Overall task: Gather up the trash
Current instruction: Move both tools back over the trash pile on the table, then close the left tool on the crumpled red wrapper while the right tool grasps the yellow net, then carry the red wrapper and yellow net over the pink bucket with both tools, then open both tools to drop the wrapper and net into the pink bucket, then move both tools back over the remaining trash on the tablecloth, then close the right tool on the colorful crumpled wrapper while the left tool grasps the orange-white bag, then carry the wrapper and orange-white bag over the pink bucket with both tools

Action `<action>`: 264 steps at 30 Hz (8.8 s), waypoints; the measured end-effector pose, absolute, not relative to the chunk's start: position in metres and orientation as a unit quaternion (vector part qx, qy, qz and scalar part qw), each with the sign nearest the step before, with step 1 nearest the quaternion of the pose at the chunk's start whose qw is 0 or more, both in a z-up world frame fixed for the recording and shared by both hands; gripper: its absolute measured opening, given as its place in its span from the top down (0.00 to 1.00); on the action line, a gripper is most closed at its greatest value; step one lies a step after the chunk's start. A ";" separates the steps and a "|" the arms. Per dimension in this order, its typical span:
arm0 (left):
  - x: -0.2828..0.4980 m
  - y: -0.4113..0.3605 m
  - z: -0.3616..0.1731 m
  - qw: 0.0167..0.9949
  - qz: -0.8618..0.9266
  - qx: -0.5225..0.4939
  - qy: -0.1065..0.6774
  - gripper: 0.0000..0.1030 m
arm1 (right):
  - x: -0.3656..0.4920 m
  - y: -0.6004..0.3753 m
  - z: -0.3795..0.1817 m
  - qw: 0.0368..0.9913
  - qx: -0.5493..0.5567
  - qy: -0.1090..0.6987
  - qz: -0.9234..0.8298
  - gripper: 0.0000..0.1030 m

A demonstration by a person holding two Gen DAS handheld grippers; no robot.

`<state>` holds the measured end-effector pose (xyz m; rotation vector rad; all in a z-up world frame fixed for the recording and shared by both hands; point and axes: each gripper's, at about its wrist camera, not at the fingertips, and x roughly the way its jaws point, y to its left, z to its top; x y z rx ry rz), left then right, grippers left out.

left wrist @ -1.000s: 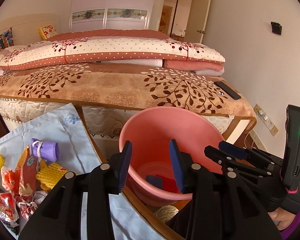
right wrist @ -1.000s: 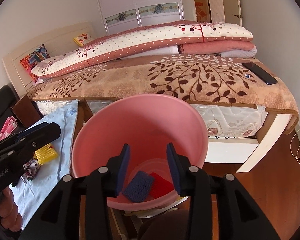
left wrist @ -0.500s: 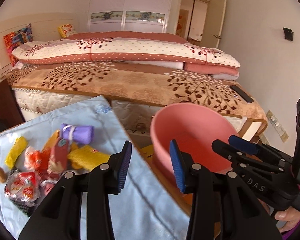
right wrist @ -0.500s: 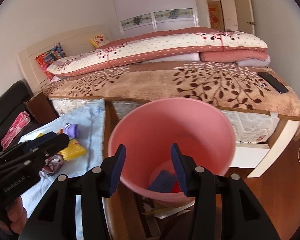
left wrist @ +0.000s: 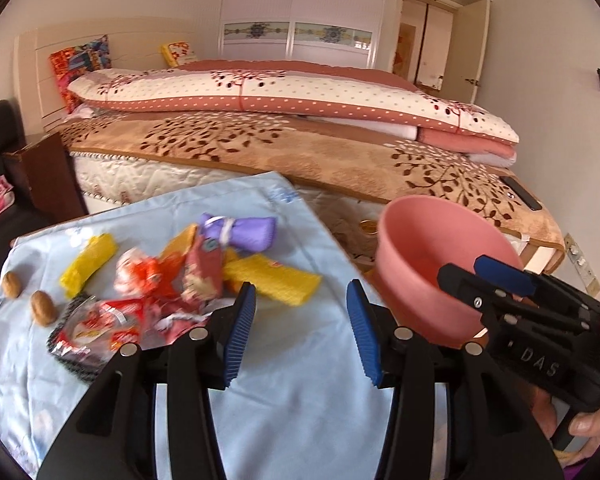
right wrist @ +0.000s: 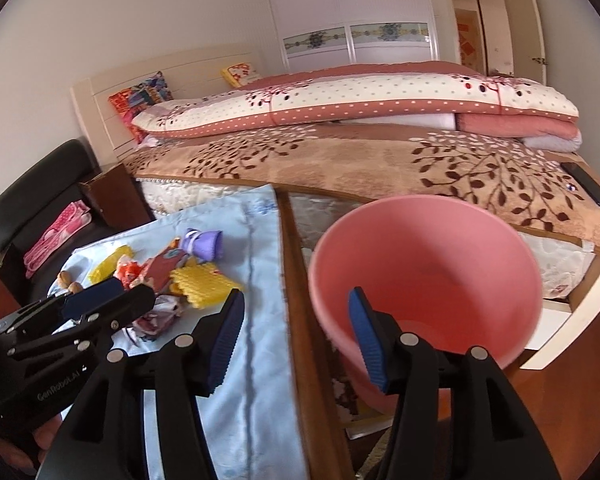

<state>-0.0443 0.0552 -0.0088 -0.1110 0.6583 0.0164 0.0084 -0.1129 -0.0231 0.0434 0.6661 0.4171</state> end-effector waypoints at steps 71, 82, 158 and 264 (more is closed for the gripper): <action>-0.067 0.126 -0.027 0.925 0.067 -0.147 0.343 0.71 | 0.028 -0.032 -0.046 0.853 0.001 0.416 0.314 0.90; -0.058 0.096 -0.004 0.940 0.060 -0.116 0.314 0.71 | 0.019 -0.066 -0.026 0.871 0.028 0.388 0.300 0.90; 0.042 -0.060 -0.006 0.942 -0.094 -0.034 0.320 0.56 | 0.070 -0.224 -0.042 0.911 0.136 0.382 0.077 0.66; 0.000 0.118 -0.009 0.944 0.090 -0.077 0.307 0.51 | 0.053 -0.043 -0.030 0.894 0.027 0.376 0.240 0.76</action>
